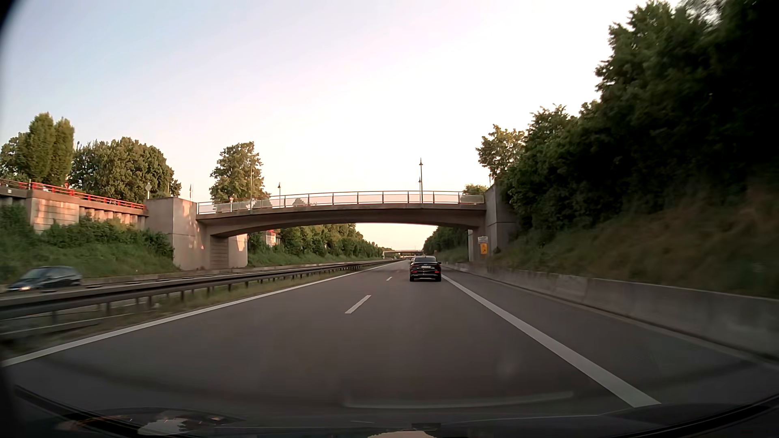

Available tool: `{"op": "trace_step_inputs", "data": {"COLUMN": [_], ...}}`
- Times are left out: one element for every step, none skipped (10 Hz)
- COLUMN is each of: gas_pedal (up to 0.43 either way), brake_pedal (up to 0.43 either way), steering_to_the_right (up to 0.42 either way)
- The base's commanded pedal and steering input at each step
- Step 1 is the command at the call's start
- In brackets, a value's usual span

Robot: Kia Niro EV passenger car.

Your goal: Follow the waypoints while adhering to traffic rules and regulations

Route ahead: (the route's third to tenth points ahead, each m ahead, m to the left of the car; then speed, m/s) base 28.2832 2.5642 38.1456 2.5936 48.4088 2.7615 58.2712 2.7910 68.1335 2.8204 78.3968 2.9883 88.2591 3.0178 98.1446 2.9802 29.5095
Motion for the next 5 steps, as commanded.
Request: {"op": "trace_step_inputs", "data": {"gas_pedal": [0.28, 0.287, 0.287, 0.287, 0.287], "brake_pedal": [0.018, 0.006, 0.018, 0.006, 0.018], "steering_to_the_right": [-0.001, -0.001, -0.001, -0.001, -0.001]}}
